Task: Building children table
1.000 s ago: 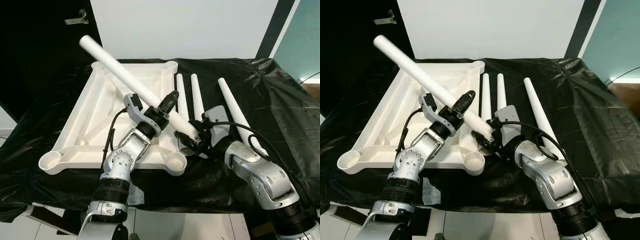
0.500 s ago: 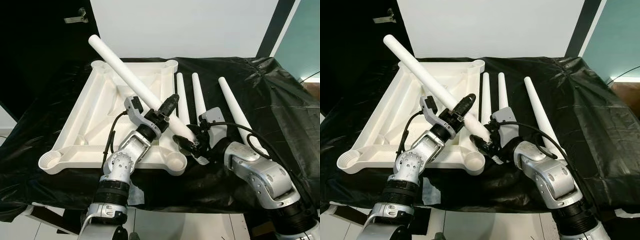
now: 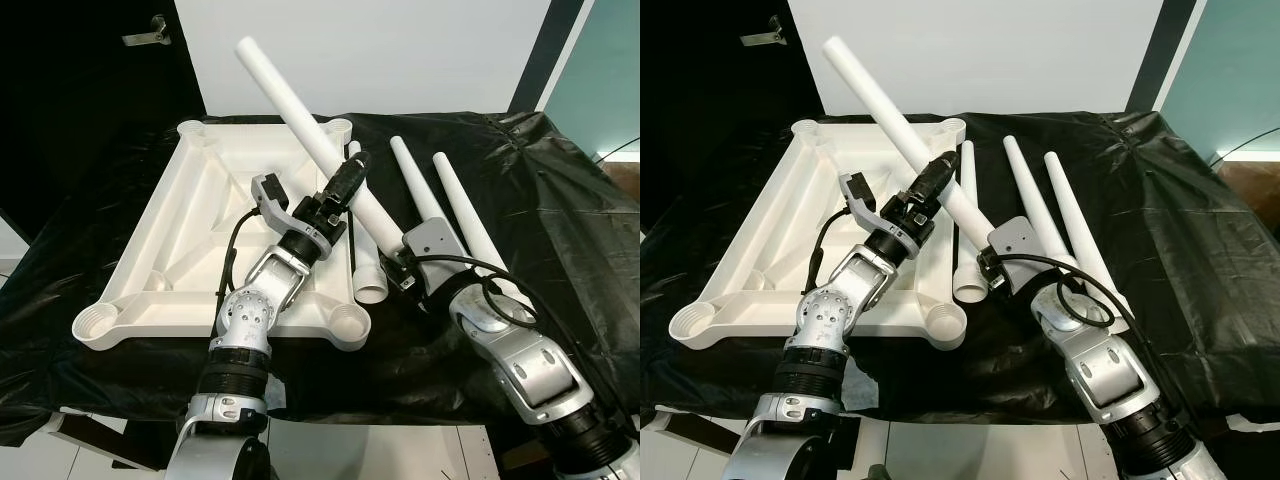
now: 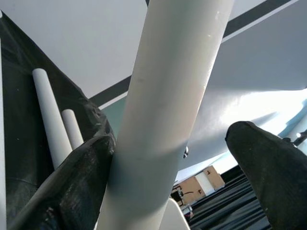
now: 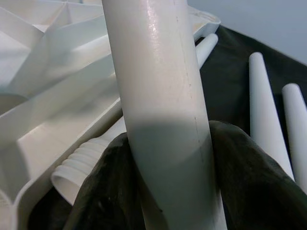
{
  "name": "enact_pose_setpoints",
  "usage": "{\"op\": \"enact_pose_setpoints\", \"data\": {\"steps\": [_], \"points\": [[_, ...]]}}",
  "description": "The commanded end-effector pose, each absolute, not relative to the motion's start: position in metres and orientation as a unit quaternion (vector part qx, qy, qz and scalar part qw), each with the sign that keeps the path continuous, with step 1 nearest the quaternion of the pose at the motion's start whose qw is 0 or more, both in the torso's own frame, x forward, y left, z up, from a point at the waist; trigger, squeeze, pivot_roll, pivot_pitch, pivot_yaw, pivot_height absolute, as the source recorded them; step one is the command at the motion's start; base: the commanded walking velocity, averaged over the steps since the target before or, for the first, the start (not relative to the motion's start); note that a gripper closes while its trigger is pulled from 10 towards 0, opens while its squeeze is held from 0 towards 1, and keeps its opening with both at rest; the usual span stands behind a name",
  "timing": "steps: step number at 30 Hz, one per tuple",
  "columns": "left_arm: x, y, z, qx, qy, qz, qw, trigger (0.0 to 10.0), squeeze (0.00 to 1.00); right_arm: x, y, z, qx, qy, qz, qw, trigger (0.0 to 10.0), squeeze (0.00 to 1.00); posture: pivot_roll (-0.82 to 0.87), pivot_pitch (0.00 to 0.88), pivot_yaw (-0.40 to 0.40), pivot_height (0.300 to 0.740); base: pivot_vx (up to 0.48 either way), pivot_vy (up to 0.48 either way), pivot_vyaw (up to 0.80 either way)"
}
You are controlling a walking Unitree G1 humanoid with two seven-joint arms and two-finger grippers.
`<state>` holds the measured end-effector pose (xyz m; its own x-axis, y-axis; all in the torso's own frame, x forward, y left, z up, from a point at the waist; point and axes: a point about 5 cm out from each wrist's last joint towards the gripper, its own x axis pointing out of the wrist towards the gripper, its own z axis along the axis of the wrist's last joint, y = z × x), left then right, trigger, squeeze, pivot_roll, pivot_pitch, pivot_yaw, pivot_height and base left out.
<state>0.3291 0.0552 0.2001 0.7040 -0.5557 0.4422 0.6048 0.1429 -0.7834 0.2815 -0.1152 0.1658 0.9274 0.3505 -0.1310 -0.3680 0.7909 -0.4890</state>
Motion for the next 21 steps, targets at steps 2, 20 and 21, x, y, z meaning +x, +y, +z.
{"op": "enact_pose_setpoints", "data": {"steps": [2, 20, 21], "points": [[0.319, 0.054, 0.215, -0.513, -0.101, -0.493, 0.696, 10.0, 0.0, 0.284, -0.111, 0.167, -0.327, -0.013, 0.168, 0.93, 0.0, 0.0, -0.14, 0.0, 0.027, 0.74, 0.0, 0.0, 0.0], [0.321, 0.057, 0.217, -0.516, -0.107, -0.49, 0.694, 0.0, 0.0, 0.286, -0.114, 0.148, -0.545, -0.115, 0.088, 0.826, 0.0, 0.0, -0.13, 0.0, 0.034, 0.74, 0.0, 0.0, 0.0], [0.32, 0.058, 0.217, -0.517, -0.109, -0.492, 0.692, 0.0, 0.0, 0.285, -0.115, 0.147, -0.543, -0.117, 0.083, 0.828, 0.0, 0.0, -0.13, 0.0, 0.034, 0.74, 0.0, 0.0, 0.0]]}}
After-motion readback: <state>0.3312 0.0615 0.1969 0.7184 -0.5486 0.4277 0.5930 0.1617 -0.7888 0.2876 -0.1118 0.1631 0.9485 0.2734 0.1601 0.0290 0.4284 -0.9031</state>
